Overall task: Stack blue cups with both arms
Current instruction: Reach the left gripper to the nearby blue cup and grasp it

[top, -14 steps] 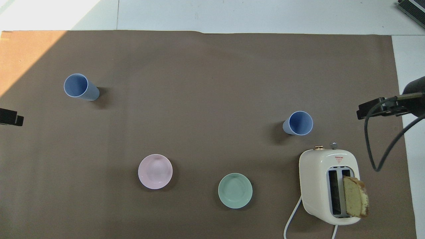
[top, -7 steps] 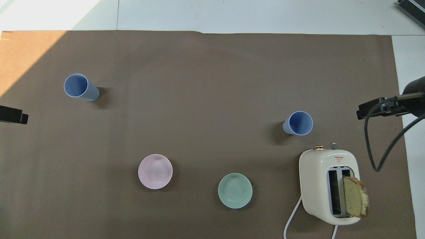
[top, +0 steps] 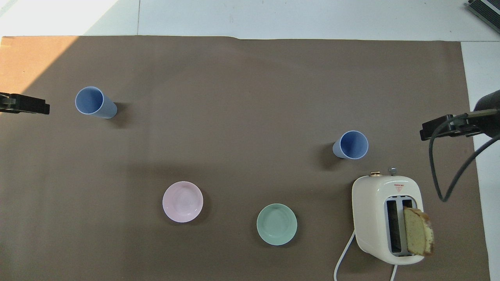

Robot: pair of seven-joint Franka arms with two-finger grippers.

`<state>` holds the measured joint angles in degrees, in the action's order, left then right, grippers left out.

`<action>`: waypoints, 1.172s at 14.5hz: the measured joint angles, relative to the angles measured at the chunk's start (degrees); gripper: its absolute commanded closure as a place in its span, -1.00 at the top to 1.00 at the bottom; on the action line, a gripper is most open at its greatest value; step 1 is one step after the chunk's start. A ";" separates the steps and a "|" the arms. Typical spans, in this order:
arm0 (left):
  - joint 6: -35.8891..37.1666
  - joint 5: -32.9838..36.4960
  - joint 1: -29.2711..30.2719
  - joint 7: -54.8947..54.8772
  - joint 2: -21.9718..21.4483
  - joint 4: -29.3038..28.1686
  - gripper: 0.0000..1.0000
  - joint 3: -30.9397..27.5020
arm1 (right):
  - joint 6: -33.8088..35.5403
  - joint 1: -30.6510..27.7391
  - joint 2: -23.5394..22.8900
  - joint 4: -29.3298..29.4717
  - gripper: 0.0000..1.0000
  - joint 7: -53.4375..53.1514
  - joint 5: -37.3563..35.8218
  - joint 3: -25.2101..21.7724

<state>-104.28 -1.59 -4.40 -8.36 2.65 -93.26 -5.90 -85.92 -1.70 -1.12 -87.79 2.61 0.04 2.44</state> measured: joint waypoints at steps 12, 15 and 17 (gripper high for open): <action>-17.70 -2.93 2.80 -2.57 14.75 -3.76 0.69 -0.08 | -0.01 0.11 0.00 0.00 1.00 0.00 0.00 0.23; -19.77 -3.17 3.33 -2.59 15.37 -4.79 0.59 -0.06 | -2.12 0.57 -0.01 -0.29 1.00 0.00 0.00 0.31; -20.10 -3.34 3.40 -2.59 15.38 -4.82 0.56 -0.06 | -3.03 0.64 -0.01 -0.73 1.00 0.00 0.00 0.55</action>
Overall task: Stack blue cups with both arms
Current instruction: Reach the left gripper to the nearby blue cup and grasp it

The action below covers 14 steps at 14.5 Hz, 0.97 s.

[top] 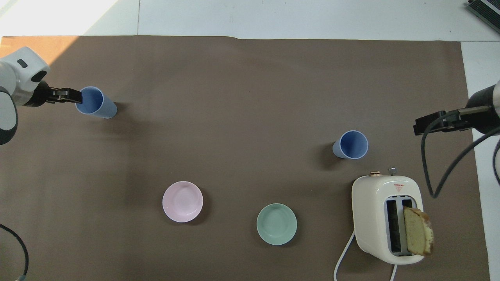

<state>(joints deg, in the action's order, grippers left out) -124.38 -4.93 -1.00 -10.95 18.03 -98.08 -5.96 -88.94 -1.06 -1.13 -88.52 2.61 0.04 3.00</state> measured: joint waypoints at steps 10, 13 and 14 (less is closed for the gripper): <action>-3.73 -5.48 0.02 0.00 2.55 -1.19 -1.00 0.00 | -2.16 -0.02 0.95 -2.35 1.00 0.00 0.00 0.05; -3.69 -5.59 -0.03 -0.02 2.41 -1.25 -1.00 0.29 | -2.17 -0.02 1.16 -2.60 1.00 0.00 0.00 0.04; -3.69 -5.59 -0.05 -0.02 2.41 -1.25 -1.00 0.45 | -2.17 -0.03 1.21 -2.75 1.00 0.00 0.00 0.04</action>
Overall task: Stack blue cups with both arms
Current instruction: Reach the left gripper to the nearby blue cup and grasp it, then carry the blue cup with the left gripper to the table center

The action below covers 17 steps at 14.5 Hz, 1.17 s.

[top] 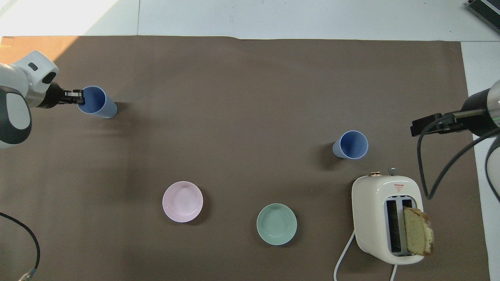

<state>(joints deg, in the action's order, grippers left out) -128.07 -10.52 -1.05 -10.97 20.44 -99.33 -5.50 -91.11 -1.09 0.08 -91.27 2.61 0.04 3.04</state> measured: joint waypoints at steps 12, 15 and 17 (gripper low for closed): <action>2.37 0.01 -18.17 15.14 -4.55 0.16 -1.00 1.22 | -0.42 -0.07 0.04 -0.35 1.00 -1.04 0.00 -0.16; 1.33 0.01 -24.75 21.15 -4.24 -0.98 -1.00 1.35 | -0.49 -0.07 0.04 -0.43 1.00 -1.05 0.00 -0.16; -2.09 0.01 -28.86 24.76 -3.82 -3.20 -1.00 1.39 | -0.94 -0.07 0.05 -0.61 1.00 -1.06 0.00 -0.16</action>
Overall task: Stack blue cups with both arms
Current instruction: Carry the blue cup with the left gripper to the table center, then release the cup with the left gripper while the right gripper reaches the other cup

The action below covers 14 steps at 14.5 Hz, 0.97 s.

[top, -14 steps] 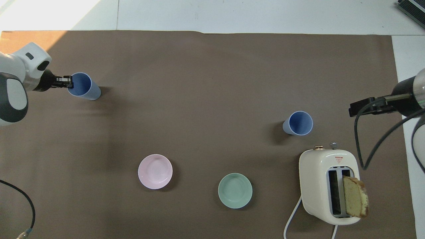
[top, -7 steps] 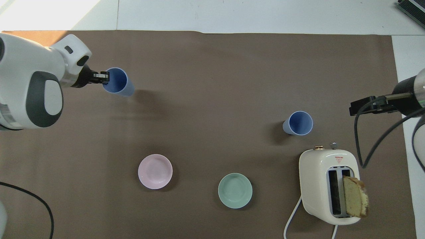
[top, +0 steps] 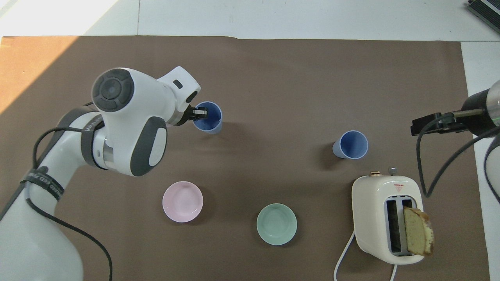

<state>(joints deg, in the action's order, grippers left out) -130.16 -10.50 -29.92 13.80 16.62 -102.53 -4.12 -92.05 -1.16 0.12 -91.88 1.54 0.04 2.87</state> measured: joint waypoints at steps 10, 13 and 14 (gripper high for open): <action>-3.97 0.00 -7.25 3.62 0.30 -3.49 1.00 -0.64 | -5.51 0.04 -0.08 -5.62 1.00 -1.78 0.00 0.12; -3.97 0.06 -7.21 2.95 -0.45 -3.24 1.00 -2.20 | -6.57 0.06 -0.44 -7.48 1.00 -1.86 0.09 0.21; -3.58 0.11 -7.21 2.68 -1.15 -3.13 1.00 -3.06 | -7.28 0.07 -0.88 -8.06 1.00 -1.88 0.15 0.25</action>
<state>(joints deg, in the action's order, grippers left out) -133.74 -10.39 -37.13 16.47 15.47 -105.66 -7.18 -99.34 -1.09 -0.75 -99.94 -0.34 0.19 3.13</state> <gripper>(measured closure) 0.110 0.000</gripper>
